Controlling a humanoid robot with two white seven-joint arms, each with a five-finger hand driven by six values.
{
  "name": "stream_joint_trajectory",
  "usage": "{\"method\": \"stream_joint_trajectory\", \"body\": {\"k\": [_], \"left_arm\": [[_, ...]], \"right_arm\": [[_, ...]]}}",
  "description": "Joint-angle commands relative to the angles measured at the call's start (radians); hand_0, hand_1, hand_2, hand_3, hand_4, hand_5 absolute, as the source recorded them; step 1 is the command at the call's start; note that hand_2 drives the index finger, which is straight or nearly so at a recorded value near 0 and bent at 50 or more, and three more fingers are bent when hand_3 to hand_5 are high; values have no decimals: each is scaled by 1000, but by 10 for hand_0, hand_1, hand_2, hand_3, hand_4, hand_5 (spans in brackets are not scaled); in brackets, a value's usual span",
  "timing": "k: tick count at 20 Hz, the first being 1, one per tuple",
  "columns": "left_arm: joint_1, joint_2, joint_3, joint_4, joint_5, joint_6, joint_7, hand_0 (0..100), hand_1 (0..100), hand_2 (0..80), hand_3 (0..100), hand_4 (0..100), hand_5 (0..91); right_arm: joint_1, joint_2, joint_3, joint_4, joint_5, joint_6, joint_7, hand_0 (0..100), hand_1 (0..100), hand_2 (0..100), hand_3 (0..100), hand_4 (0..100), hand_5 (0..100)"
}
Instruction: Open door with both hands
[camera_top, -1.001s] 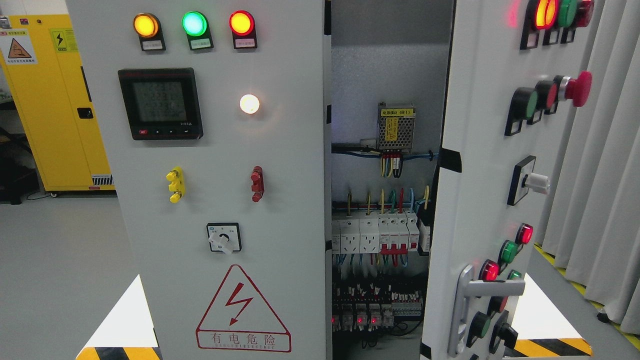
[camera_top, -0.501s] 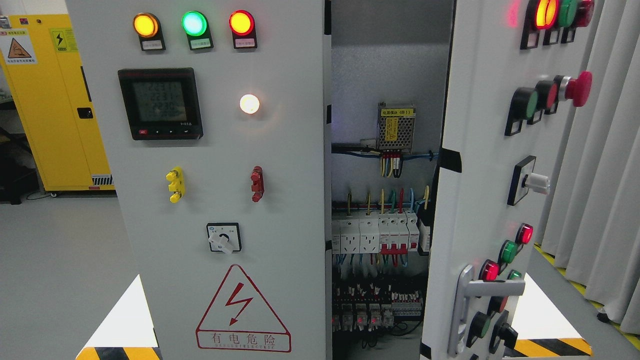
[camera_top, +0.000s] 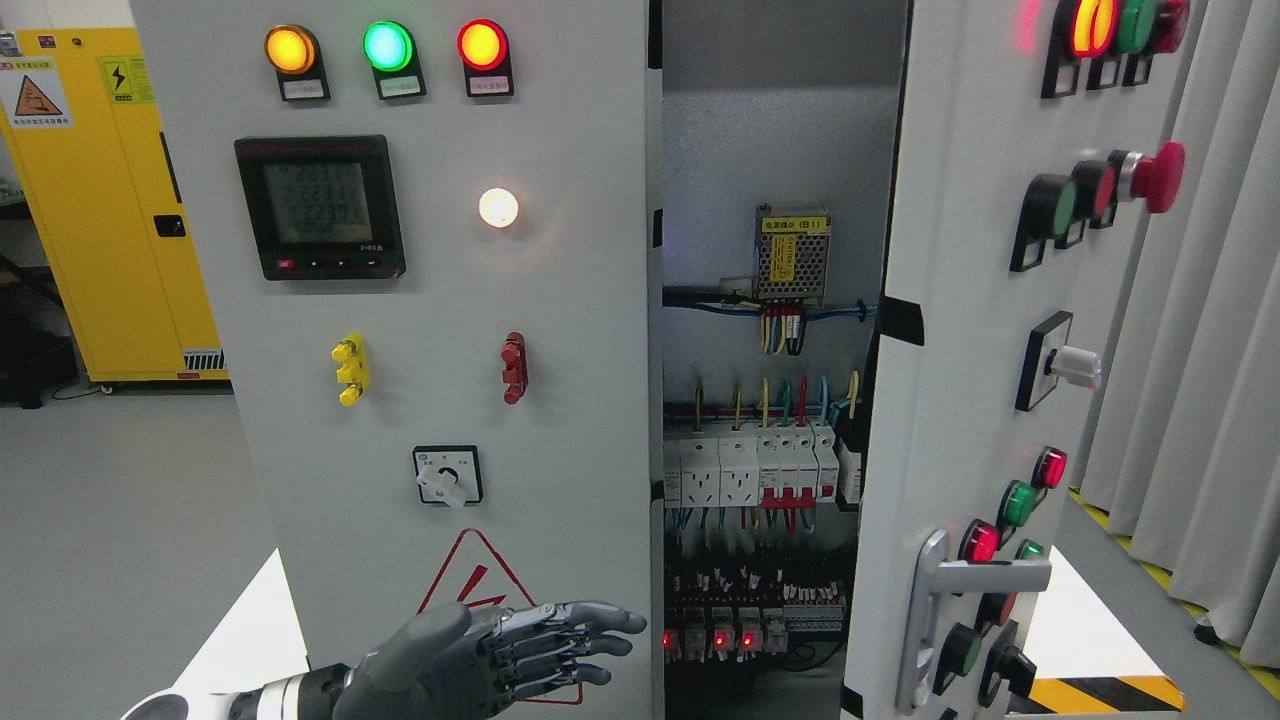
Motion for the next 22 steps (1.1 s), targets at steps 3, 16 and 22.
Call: {"method": "stream_joint_trajectory", "body": {"k": [3, 16, 22], "left_arm": [[-232, -157, -52, 70, 0, 75, 43, 0, 0, 0, 0, 0, 0], [-432, -337, -70, 175, 6, 316, 233, 0, 0, 0, 0, 0, 0], [-498, -369, -69, 225, 68, 381, 256, 0, 0, 0, 0, 0, 0]], "right_arm": [[0, -34, 0, 0, 0, 0, 0, 222, 10, 0, 0, 0, 0], [0, -35, 0, 0, 0, 0, 0, 222, 10, 0, 0, 0, 0], [0, -35, 0, 0, 0, 0, 0, 222, 9, 0, 0, 0, 0]]}}
